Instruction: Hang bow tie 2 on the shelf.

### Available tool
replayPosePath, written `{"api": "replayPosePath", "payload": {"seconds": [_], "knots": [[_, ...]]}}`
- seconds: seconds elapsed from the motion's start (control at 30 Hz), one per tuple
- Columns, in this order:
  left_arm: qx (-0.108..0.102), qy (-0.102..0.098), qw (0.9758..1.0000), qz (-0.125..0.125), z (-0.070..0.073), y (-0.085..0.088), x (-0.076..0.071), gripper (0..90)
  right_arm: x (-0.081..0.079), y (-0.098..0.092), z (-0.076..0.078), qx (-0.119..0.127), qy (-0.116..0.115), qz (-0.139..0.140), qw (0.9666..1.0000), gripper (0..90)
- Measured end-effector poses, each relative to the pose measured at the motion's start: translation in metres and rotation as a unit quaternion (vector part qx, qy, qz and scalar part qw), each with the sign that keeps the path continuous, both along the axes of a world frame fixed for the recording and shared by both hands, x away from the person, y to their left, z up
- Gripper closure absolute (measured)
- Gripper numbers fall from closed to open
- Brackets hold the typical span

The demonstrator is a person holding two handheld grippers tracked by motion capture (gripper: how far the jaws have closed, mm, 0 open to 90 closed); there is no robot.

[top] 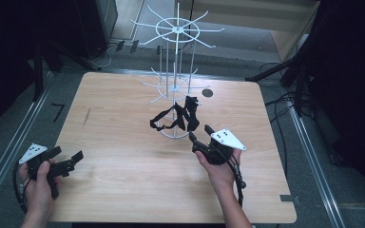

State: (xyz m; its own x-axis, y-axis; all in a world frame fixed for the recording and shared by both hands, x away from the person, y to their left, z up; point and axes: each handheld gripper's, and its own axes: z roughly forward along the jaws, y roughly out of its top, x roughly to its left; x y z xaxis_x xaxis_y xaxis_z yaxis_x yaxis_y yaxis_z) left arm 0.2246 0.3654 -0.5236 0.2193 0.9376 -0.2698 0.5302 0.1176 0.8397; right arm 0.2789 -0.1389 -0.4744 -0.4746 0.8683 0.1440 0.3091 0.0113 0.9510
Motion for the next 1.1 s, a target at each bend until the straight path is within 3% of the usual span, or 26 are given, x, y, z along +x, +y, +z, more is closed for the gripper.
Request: {"api": "replayPosePath", "payload": {"seconds": [0.57, 1.1], "knots": [[-0.001, 0.0, 1.0, -0.001, 0.0, 0.0, 0.0, 0.1, -0.01, -0.05, -0.015, -0.011, 0.015, -0.049, 0.9986, 34.8], [0.0, -0.001, 1.0, 0.0, 0.0, 0.0, 0.0, 0.2, -0.02, -0.091, -0.026, -0.031, 0.027, -0.077, 0.9962, 32.6]]}}
